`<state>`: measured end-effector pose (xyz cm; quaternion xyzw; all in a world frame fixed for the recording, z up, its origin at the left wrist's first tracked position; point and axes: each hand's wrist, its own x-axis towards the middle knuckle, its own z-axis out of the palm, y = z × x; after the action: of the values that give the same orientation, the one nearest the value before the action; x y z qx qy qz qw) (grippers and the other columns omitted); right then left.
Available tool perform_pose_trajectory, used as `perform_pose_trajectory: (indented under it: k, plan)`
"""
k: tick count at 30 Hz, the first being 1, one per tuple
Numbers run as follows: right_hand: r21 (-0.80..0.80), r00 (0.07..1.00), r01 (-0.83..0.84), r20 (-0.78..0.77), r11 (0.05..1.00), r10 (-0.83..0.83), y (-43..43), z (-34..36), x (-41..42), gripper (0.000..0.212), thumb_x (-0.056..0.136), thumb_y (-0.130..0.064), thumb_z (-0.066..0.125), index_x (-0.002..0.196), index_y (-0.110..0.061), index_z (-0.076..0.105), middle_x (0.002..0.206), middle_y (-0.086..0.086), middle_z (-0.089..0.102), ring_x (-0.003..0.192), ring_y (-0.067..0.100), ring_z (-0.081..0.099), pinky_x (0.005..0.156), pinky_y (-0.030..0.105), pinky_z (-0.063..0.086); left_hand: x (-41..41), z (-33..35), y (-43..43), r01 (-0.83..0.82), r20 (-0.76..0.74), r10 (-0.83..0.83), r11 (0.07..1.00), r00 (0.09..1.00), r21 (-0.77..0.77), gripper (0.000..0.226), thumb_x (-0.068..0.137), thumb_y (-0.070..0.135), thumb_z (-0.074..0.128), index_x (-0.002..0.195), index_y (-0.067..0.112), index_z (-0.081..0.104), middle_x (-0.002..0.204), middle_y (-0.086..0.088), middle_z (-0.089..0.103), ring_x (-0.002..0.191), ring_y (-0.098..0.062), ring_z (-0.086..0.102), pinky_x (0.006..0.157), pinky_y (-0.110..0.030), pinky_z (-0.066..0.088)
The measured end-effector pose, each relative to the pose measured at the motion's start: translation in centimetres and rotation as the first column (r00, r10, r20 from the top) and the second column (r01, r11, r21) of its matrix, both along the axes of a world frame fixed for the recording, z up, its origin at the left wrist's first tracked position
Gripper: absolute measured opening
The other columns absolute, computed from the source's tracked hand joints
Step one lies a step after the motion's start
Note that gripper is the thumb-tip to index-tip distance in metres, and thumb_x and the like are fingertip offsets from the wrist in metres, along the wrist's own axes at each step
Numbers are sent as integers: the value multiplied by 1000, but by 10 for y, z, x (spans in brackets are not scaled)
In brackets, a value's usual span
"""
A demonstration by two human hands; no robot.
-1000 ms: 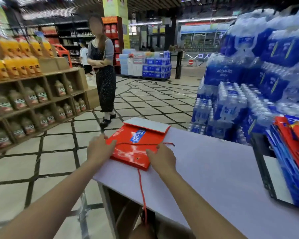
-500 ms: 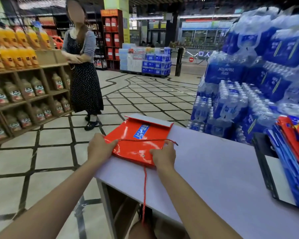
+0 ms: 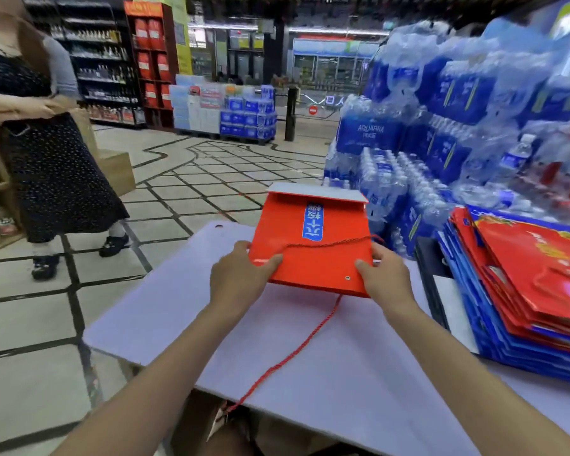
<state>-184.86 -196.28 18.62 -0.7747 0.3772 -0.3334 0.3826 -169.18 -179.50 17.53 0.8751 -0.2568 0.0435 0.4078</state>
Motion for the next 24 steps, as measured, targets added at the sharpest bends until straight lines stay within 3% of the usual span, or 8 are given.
perform_pose_trajectory:
  k: [2,4,7,9,13,18,21,24]
  plan:
    - [-75,993,14,-116,997,-23,-14,-10,-25,15,90,-7,55,97,-14,66,94,8,66,84,26,60,67,28,39,-15,-10,-21,41,32,-48,982,998,186,65,80,73,52,114,17,54,107,-4,68,102,-29,61,90,-38,44]
    - [-146,973,23,-225,989,-56,-23,-23,-45,13,92,-7,56,99,-7,67,96,11,64,91,32,60,71,30,38,-27,-22,-36,56,92,-93,936,991,349,64,81,75,44,106,17,54,104,-5,68,101,-28,61,88,-37,40]
    - [-222,917,2,-388,975,-90,-30,-42,-62,19,94,-13,56,105,-2,67,107,15,64,105,36,59,83,35,42,-40,-38,-45,36,178,-133,885,975,463,62,85,74,39,103,17,57,103,-4,68,102,-27,61,86,-38,36]
    - [-239,890,-5,-443,971,-105,-30,-50,-67,29,96,-18,54,118,-1,64,119,19,62,113,35,56,94,39,42,-44,-46,-47,5,235,-139,870,962,493,62,86,73,36,106,18,59,105,-3,67,103,-27,58,86,-38,37]
    - [-281,860,-22,-495,960,-125,-27,-55,-68,38,100,-26,49,132,-7,57,126,16,58,118,31,52,101,39,39,-46,-53,-49,-44,301,-133,856,944,515,63,90,70,31,116,18,57,112,-4,63,106,-26,53,89,-38,35]
    - [-344,852,-17,-496,939,-166,-30,-59,-67,30,96,-30,54,114,-9,67,119,13,59,110,30,51,95,36,39,-43,-50,-50,-66,306,-136,821,942,567,62,89,67,32,116,17,57,117,-8,54,110,-28,46,91,-40,33]
    - [-345,848,-60,-512,937,-135,-38,-56,-65,27,93,-29,58,106,-9,69,117,7,53,110,25,49,95,33,41,-40,-37,-61,57,300,-268,825,916,562,51,89,49,46,127,16,49,128,-9,47,118,-28,41,96,-41,32]
    - [-379,855,-75,-500,922,-135,-42,-54,-63,20,90,-27,58,91,-11,69,101,3,54,98,21,54,83,29,42,-44,-25,-89,310,283,-496,803,821,508,53,86,31,55,137,20,44,134,-5,45,126,-26,40,103,-38,32]
